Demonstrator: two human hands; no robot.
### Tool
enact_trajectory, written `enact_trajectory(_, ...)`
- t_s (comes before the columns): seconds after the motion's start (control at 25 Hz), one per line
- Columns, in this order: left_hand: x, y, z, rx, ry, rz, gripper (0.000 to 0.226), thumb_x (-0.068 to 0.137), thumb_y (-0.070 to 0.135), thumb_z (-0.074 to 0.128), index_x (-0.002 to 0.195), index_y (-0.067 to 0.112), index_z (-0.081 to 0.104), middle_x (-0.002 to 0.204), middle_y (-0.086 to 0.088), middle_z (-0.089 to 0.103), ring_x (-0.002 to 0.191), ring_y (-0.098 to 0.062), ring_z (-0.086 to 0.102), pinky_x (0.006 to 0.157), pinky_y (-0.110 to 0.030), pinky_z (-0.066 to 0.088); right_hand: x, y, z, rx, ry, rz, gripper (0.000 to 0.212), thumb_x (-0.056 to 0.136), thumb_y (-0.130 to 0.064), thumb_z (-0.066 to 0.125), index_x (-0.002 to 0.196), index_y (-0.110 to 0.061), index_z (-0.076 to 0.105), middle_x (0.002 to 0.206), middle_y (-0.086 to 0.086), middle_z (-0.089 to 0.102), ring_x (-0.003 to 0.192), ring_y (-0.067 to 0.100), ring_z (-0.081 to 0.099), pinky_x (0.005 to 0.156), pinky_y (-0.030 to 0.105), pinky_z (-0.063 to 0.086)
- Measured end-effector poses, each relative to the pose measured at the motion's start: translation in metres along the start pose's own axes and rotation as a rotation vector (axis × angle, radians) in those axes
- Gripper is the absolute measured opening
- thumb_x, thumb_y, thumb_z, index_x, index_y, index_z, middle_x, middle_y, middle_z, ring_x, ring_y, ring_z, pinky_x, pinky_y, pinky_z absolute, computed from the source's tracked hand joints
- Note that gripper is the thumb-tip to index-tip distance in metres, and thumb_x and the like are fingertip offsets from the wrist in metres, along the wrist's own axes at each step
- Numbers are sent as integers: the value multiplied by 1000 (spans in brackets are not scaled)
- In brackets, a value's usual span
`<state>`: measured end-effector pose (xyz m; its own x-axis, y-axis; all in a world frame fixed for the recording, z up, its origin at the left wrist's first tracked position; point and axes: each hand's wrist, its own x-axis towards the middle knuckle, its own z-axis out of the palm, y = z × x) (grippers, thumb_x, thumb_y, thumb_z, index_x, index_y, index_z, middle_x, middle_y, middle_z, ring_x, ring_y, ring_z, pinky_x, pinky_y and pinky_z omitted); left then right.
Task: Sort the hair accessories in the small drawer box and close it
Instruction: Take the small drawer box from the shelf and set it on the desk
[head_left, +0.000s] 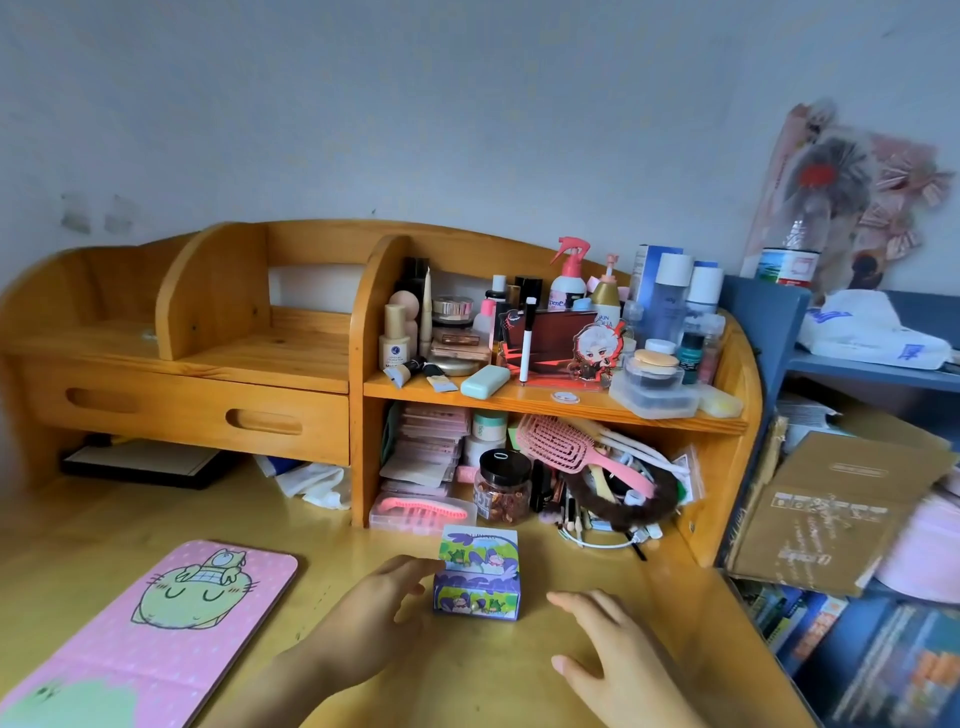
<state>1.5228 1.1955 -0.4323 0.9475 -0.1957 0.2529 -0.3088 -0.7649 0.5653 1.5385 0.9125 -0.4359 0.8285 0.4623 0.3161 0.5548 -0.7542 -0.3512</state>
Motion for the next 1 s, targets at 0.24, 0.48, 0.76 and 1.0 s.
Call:
enact_trajectory(0.24, 11, -1, 6, 48, -36, 8, 56, 85, 17, 54, 136, 35, 38, 144, 9, 33, 125, -5, 40, 91, -3, 30, 5, 1, 7, 9, 4, 4, 55, 79, -43, 55, 131, -42, 37, 124, -23, 43, 119, 1, 39, 95, 16, 36)
enact_trajectory(0.48, 13, 0, 9, 59, -38, 16, 57, 84, 13, 54, 137, 30, 39, 149, 8, 30, 134, -4, 30, 101, -11, 27, 5, 3, 19, 13, -5, -2, 57, 76, -49, 50, 131, -42, 37, 123, -25, 44, 118, -2, 37, 95, 16, 35)
enact_trajectory(0.76, 6, 4, 11, 116, 11, 103, 53, 85, 22, 52, 135, 34, 40, 140, 15, 35, 128, 1, 34, 97, 1, 19, 13, 3, 46, -30, 89, -8, 48, 60, -52, 48, 108, -42, 46, 97, -24, 59, 94, -2, 47, 74, 11, 40)
enact_trajectory(1.0, 18, 5, 0, 251, 83, 217, 53, 75, 47, 45, 127, 38, 46, 128, 15, 50, 119, -4, 41, 95, -13, 30, 26, -9, 57, -73, 195, 80, 37, 58, -51, 46, 94, -41, 51, 79, -24, 59, 80, 0, 50, 59, 14, 49)
